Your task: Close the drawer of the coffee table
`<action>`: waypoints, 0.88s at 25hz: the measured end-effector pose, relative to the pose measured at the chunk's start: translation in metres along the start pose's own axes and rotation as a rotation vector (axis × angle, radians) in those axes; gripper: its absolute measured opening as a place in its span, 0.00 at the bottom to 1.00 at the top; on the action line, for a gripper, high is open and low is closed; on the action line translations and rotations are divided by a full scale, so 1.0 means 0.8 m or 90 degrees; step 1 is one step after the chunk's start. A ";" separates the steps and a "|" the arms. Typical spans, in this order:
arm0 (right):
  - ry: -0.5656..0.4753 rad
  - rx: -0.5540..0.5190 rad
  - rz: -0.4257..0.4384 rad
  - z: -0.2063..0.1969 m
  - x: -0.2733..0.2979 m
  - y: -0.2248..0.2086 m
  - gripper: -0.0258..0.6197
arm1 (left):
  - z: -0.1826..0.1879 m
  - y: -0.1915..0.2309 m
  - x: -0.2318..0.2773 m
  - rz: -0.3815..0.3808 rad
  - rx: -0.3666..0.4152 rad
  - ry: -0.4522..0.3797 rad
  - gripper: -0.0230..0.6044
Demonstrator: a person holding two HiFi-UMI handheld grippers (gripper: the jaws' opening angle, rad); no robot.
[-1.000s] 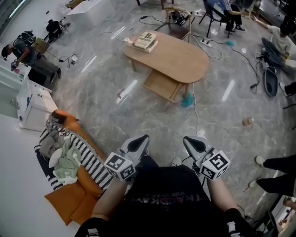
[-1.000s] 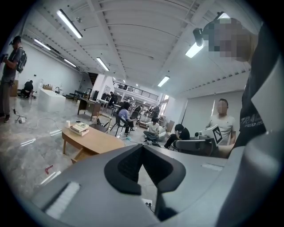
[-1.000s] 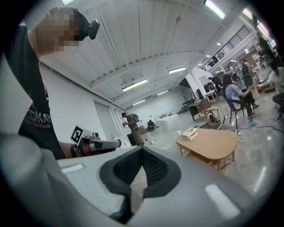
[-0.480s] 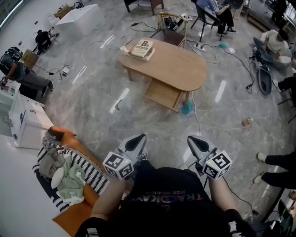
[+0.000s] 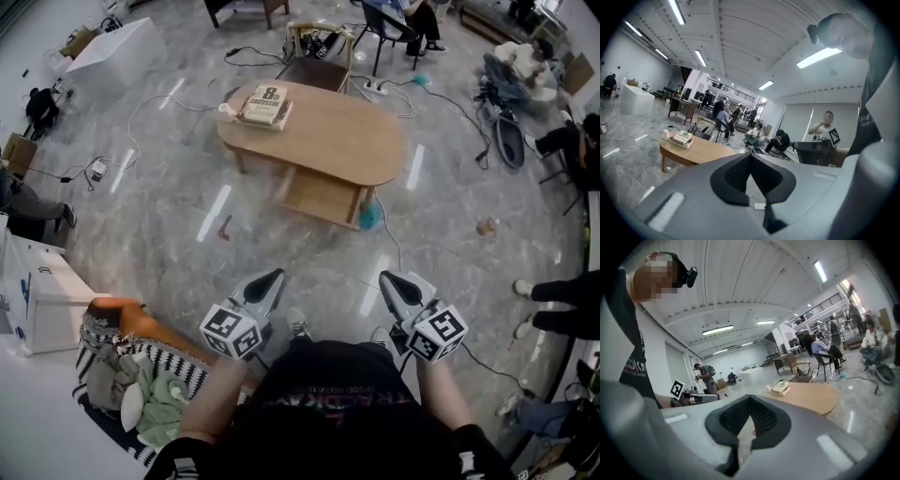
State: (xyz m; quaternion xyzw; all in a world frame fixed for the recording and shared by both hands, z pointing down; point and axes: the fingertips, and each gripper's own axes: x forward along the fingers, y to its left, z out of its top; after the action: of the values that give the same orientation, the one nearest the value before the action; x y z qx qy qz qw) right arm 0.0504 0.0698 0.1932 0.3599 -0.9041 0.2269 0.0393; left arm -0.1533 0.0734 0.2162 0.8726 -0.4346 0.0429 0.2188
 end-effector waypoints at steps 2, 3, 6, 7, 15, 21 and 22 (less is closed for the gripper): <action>-0.006 0.011 -0.031 -0.003 0.012 0.003 0.04 | 0.003 0.020 -0.004 -0.018 0.003 0.008 0.04; -0.009 0.016 -0.045 -0.005 0.018 0.005 0.04 | 0.004 0.030 -0.006 -0.026 0.004 0.012 0.04; -0.015 0.025 -0.082 -0.008 0.034 0.012 0.04 | 0.007 0.058 -0.012 -0.048 0.007 0.024 0.04; -0.016 0.026 -0.093 -0.008 0.037 0.014 0.04 | 0.008 0.065 -0.014 -0.054 0.009 0.026 0.04; -0.026 0.031 -0.154 -0.018 0.057 0.002 0.04 | 0.006 0.111 -0.009 -0.079 0.026 0.044 0.04; -0.022 0.037 -0.162 -0.018 0.075 -0.026 0.04 | 0.010 0.134 0.015 -0.065 0.030 0.046 0.04; -0.021 0.038 -0.159 -0.019 0.081 -0.033 0.04 | 0.010 0.137 0.021 -0.062 0.033 0.046 0.04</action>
State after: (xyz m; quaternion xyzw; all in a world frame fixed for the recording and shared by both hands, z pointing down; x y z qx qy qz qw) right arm 0.0189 0.0190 0.2317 0.4743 -0.8456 0.2413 0.0417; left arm -0.2290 -0.0002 0.2511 0.8958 -0.3825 0.0749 0.2137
